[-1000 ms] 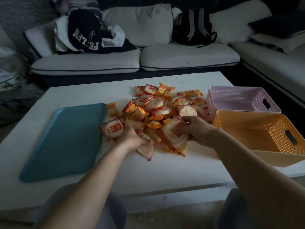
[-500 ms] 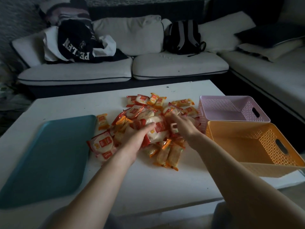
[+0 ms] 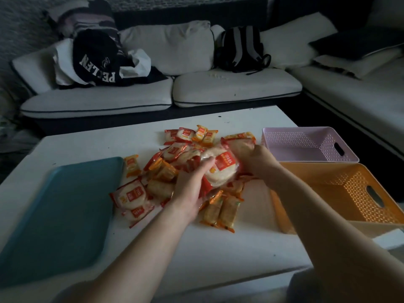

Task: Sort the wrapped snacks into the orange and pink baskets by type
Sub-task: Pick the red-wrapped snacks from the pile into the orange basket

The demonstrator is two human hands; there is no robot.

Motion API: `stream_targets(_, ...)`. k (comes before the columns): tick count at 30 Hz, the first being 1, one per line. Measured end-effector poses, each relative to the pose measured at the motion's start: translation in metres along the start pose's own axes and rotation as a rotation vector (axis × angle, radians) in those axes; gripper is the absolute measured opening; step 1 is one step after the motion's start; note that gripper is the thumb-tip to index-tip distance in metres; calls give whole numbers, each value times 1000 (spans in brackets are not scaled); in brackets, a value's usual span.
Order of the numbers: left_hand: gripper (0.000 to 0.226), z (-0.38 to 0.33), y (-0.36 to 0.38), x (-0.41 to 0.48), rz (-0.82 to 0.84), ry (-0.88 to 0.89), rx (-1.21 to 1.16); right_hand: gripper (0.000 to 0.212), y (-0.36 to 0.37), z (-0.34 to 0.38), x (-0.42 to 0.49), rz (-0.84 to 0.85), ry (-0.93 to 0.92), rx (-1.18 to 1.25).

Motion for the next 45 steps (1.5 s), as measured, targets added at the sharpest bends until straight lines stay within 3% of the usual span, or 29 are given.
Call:
stream_targets(3, 61, -6, 50, -6, 46, 61, -12, 28, -53, 0, -24, -107, 0, 280)
stream_targets(6, 44, -1, 100, -5, 127, -33, -117, 37, -113, -9, -43, -235, 58, 477)
stream_targets(10, 48, 21, 148, 5, 152, -109, -135, 54, -176, -27, -64, -404, 79, 514)
stream_targets(14, 47, 37, 179, 16, 121, -62, 20, 36, -208, -45, -80, -447, 144, 384)
stream_targets(16, 59, 39, 190, 21, 127, 11, 256, 24, -214, -50, -80, -418, 170, 203)
stream_targets(19, 87, 37, 198, 23, 200, 133, 619, 30, -216, -54, -73, -341, 155, -132)
stream_targets(21, 68, 39, 200, 25, 246, 216, 769, 20, -221, -55, -71, -367, 181, -371)
stream_targets(23, 45, 38, 201, 22, 280, 422, 1175, 19, -218, -60, -67, -329, 185, -490)
stream_targets(25, 38, 42, 194, 17, 221, 624, 1584, 22, -203, -65, -65, -225, 198, -631)
stream_targets(28, 26, 42, 175, 4, 175, 799, 1801, 29, -179, -59, -66, -74, 203, -733)
stream_targets(32, 16, 26, 124, 2, 124, 674, 1686, 46, -147, -47, -64, 51, 163, -713)
stream_targets(34, 14, 21, 106, 4, 93, 625, 1535, 37, -135, -29, -65, -33, 46, -877)
stream_targets(36, 18, 18, 88, 5, 48, 583, 1299, 14, -115, -10, -63, -119, -71, -885)
stream_targets(37, 20, 17, 80, 5, 25, 583, 1208, 10, -102, -7, -62, -110, -69, -863)
stream_targets(42, 33, 28, 50, 13, 14, 644, 1120, 37, -37, -36, -53, 116, 100, -951)
stream_targets(45, 33, 31, 42, 22, 84, 557, 1040, 36, -32, -35, -45, 106, 121, -879)
Point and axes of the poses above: each hand's wrist, its own x-axis towards the middle knuckle, its own y-axis out of the palm, z = x × y, the point moved 6 cm from there along x, towards the middle knuckle, and after that the axes turned 10 degrees about x, right-handed, at the moved point
